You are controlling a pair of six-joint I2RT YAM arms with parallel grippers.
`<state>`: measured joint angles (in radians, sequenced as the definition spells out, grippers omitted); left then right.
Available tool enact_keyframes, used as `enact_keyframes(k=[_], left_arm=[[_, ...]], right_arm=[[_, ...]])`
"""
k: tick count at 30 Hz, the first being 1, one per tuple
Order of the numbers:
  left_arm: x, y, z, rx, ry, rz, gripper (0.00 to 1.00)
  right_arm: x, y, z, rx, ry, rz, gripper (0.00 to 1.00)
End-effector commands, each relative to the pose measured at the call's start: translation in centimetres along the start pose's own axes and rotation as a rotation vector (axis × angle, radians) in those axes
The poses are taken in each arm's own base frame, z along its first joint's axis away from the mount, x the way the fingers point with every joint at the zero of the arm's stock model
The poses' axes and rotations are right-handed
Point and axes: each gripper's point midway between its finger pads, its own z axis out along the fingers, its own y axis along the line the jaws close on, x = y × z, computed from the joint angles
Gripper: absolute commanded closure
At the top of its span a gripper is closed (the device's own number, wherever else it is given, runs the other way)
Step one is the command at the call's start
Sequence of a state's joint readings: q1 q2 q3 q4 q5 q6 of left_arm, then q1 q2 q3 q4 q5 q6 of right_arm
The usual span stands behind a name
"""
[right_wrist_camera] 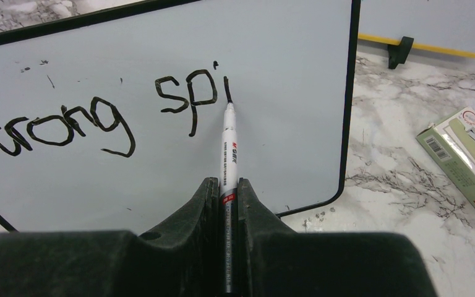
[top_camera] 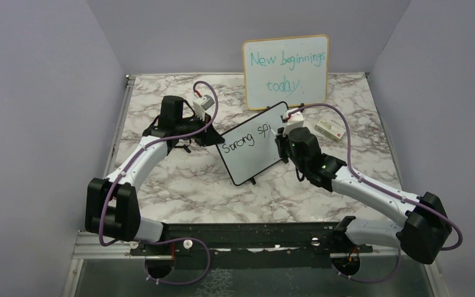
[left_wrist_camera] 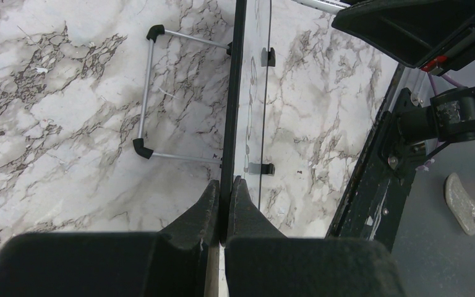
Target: Write a sentence on the whiteboard
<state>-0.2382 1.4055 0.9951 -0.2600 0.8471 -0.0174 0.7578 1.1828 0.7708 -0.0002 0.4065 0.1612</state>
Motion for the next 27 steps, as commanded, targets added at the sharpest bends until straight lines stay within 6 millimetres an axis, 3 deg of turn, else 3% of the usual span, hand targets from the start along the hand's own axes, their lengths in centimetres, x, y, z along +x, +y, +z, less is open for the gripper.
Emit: enact_keyframes(k=[1, 12, 27], left_arm=[[5.8, 3.4, 0.6, -0.158, 0.176, -0.056, 1.0], [5.9, 3.5, 0.6, -0.164, 0.179, -0.056, 1.0], [5.9, 3.5, 0.6, -0.164, 0.18, -0.055, 1.0]], right_arm=[[1.0, -0.5, -0.3, 0.016, 0.029, -0.001, 0.99], [-2.6, -1.7, -1.1, 0.076, -0.108, 0.031, 1.0], [-3.6, -0.5, -0.1, 0.032, -0.13, 0.013, 1.0]])
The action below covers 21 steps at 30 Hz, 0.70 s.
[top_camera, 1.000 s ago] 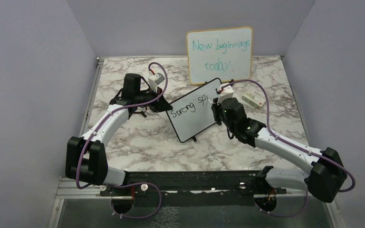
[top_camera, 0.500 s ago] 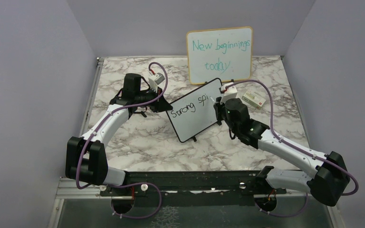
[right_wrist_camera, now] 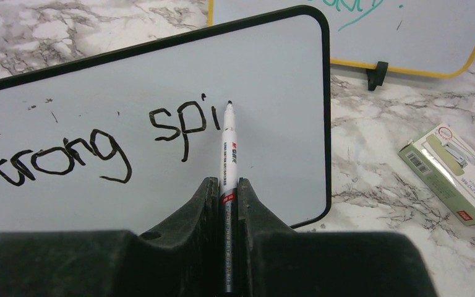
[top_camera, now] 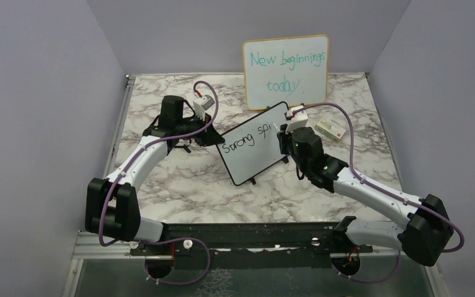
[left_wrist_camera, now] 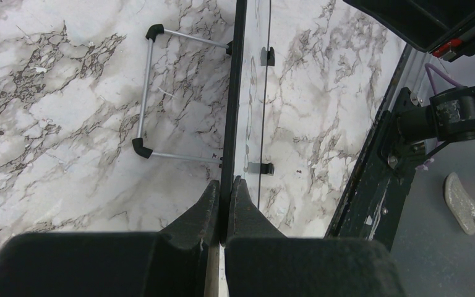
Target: Write a sentence on the whiteboard
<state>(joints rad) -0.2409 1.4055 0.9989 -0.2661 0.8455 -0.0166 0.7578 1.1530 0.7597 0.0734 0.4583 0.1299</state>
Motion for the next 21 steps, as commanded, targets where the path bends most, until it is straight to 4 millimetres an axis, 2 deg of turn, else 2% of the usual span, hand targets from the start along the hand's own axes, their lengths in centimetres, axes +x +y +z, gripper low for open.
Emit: enact_keyframes(k=[1, 21], left_arm=[[5.91, 3.55, 0.62, -0.163, 0.177, -0.056, 1.0], [5.97, 3.5, 0.65, -0.159, 0.179, -0.059, 1.0]], right_arm=[[-1.55, 0.48, 0.43, -0.013, -0.043, 0.006, 1.0], [-1.87, 1.04, 1.1, -0.027, -0.052, -0.003, 1.0]])
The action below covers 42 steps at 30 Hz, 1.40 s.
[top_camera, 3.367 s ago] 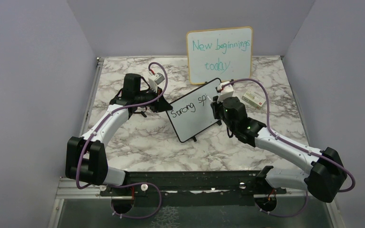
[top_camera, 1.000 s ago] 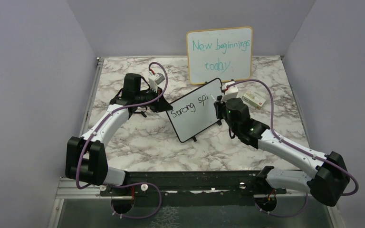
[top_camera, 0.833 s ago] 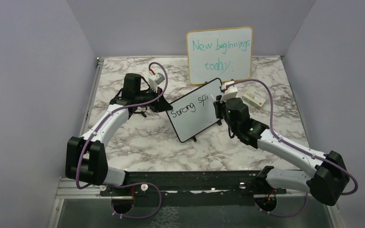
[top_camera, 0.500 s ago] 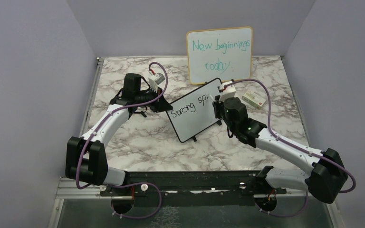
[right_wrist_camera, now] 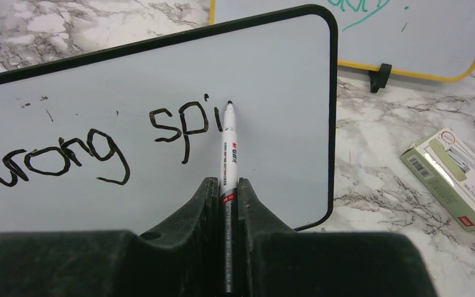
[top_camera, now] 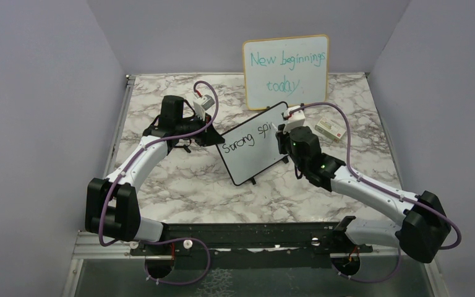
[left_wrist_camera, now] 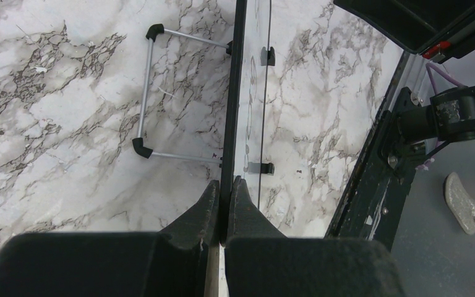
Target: Write a sentence on the whiteboard
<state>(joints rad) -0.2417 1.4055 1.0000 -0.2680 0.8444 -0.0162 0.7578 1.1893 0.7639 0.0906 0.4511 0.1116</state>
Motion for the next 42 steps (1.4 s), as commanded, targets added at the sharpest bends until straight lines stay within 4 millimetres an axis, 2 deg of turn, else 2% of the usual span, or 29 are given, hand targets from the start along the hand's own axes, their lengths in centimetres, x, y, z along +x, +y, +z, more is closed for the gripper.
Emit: enact_keyframes(k=[1, 13, 32, 42], left_arm=[[6.0, 3.5, 0.7, -0.159, 0.179, -0.059, 1.0], [6.0, 3.5, 0.7, -0.16, 0.179, -0.059, 1.0], [5.9, 3.6, 0.6, -0.161, 0.178, -0.056, 1.0], [6.0, 3.6, 0.7, -0.161, 0.18, -0.057, 1.0]], right_arm=[[-2.4, 0.7, 0.4, -0.02, -0.066, 0.02, 1.0], [-0.7, 0.5, 0.7, -0.008, -0.009, -0.001, 1.0], [2.0, 0.0, -0.2, -0.002, 0.073, 0.01, 0.99], [2.7, 0.2, -0.5, -0.016, 0.094, 0.015, 1.0]])
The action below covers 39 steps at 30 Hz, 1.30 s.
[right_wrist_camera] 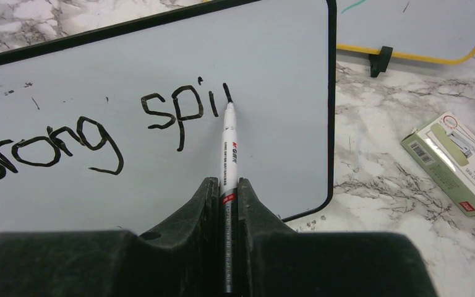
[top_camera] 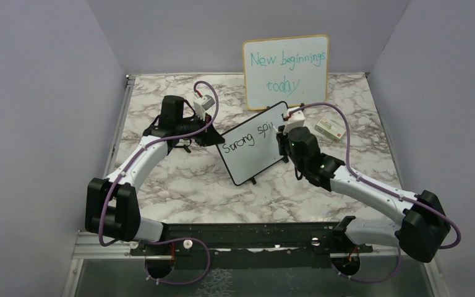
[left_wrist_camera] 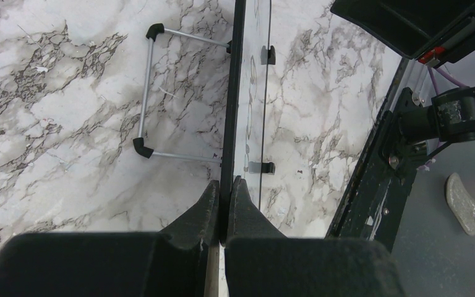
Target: Write a sentence on the whiteboard
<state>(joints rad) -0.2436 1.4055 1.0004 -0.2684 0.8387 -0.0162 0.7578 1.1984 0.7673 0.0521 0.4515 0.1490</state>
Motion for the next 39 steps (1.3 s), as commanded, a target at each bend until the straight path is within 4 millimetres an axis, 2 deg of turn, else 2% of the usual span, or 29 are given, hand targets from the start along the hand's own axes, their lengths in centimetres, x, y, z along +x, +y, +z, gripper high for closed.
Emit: enact_keyframes(k=[1, 7, 13, 28, 39], left_arm=[[6.0, 3.5, 0.6, -0.157, 0.179, -0.058, 1.0], [6.0, 3.6, 0.7, -0.157, 0.179, -0.058, 1.0], [6.0, 3.6, 0.7, -0.158, 0.181, -0.061, 1.0], [6.0, 3.4, 0.7, -0.149, 0.179, -0.057, 1.0], [6.0, 3.3, 0.7, -0.147, 0.178, -0.055, 1.0]], right_arm=[[1.7, 0.1, -0.5, -0.022, 0.055, -0.002, 1.0], [2.3, 0.1, -0.8, -0.028, 0.077, -0.003, 1.0], [2.1, -0.2, -0.9, -0.017, 0.067, -0.001, 1.0], [-1.2, -0.2, 0.3, 0.015, -0.043, 0.004, 0.99], [-2.2, -0.3, 0.5, 0.033, -0.072, -0.001, 1.0]])
